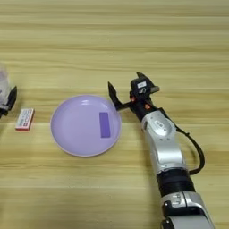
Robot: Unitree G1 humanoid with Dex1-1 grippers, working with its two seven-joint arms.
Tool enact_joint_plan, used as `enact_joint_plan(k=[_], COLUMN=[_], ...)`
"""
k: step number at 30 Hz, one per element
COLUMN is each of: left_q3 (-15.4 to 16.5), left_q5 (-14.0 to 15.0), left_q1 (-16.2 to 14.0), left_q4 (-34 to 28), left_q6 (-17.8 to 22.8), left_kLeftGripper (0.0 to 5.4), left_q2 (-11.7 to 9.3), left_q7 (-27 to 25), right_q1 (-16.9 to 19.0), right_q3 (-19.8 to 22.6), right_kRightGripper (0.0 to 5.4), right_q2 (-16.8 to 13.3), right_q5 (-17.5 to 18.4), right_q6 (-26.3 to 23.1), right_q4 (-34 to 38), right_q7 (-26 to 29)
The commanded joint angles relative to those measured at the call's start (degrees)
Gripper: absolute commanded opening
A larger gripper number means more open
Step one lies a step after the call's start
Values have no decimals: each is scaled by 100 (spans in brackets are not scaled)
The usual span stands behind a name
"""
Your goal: Move the objects on the table
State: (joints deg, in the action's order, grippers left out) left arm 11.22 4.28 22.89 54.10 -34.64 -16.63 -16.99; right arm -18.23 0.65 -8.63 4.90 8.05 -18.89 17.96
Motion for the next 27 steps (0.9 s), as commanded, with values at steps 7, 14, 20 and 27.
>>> enact_joint_plan(k=[7, 14, 20, 27], left_q3=[71, 149, 142, 24], left_q5=[127, 159, 51, -117], left_q1=[471, 610, 682, 740], left_q4=[615, 991, 1259, 1450], left_q6=[-141, -125, -89, 9], left_kLeftGripper=[320, 320, 320, 402], left_q2=[-3, -12, -40, -29], left_q7=[-5, 13, 116, 325], right_q1=[-70, -84, -83, -162], right_q3=[33, 36, 33, 75], right_kRightGripper=[540, 540, 540, 540], right_q2=[-4, -7, 6, 9], right_q5=[48, 55, 59, 41], right_q6=[10, 20, 30, 51], right_q4=[67, 69, 81, -114], right_q7=[13, 23, 22, -42])
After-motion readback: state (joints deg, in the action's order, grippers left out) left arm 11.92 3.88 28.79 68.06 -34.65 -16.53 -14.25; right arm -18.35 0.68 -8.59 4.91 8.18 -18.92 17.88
